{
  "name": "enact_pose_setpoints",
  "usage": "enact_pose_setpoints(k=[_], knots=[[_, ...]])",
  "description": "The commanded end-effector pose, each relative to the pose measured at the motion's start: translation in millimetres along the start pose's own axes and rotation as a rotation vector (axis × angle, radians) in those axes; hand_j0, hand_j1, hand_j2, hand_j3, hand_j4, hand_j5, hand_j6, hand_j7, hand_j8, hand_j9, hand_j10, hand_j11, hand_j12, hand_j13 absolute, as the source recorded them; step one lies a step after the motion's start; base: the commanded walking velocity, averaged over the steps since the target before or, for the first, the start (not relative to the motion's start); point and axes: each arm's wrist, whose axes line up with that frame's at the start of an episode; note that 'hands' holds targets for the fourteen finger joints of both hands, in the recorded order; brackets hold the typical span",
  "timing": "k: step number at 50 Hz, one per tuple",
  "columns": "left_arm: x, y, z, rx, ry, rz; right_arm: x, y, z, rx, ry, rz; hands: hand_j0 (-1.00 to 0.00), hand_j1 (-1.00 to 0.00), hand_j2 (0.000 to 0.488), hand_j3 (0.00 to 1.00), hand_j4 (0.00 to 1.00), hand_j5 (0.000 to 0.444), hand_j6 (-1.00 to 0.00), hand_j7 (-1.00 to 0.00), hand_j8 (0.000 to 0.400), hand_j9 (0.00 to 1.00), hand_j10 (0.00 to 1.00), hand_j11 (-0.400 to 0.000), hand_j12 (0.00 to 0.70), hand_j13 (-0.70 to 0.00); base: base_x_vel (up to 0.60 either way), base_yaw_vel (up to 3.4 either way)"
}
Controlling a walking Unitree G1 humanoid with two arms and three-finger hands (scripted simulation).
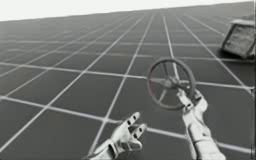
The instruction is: Pick up and drop off the object
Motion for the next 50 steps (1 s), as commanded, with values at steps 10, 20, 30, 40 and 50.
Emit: enact_pose_setpoints(k=[10, 20, 30, 40, 50], knots=[[-3.1, 2.5, 0.3, -0.011, -0.016, -0.004, -4.8, 13.8, 7.7, 0.006, -0.031, 0.043, 0.00, 0.00, 0.000, 1.00, 1.00, 0.000, 0.00, 0.00, 0.000, 1.00, 1.00, -0.400, 0.000, -0.700, 0.59, 0.00], [-3.1, 2.5, 0.3, -0.011, -0.016, -0.004, -4.8, 13.8, 7.7, 0.006, -0.031, 0.043, 0.00, 0.00, 0.000, 1.00, 1.00, 0.000, 0.00, 0.00, 0.000, 1.00, 1.00, -0.400, 0.000, -0.700, 0.59, 0.02], [-3.1, 2.5, 0.3, -0.011, -0.016, -0.004, -4.8, 13.8, 7.7, 0.006, -0.031, 0.043, 0.00, 0.00, 0.000, 1.00, 1.00, 0.000, 0.00, 0.00, 0.000, 1.00, 1.00, -0.400, 0.000, -0.700, 0.59, 0.02], [-3.1, 2.5, 0.3, -0.011, -0.016, -0.004, -4.8, 13.8, 7.7, 0.006, -0.031, 0.043, 0.00, 0.00, 0.000, 1.00, 1.00, 0.000, 0.00, 0.00, 0.000, 1.00, 1.00, -0.400, 0.000, -0.700, 0.60, 0.01], [-3.1, 2.5, 0.3, -0.011, -0.016, -0.004, -4.8, 13.8, 7.7, 0.006, -0.031, 0.043, 0.00, 0.00, 0.000, 1.00, 1.00, 0.000, 0.00, 0.00, 0.000, 1.00, 1.00, -0.400, 0.000, -0.700, 0.58, 0.03]])
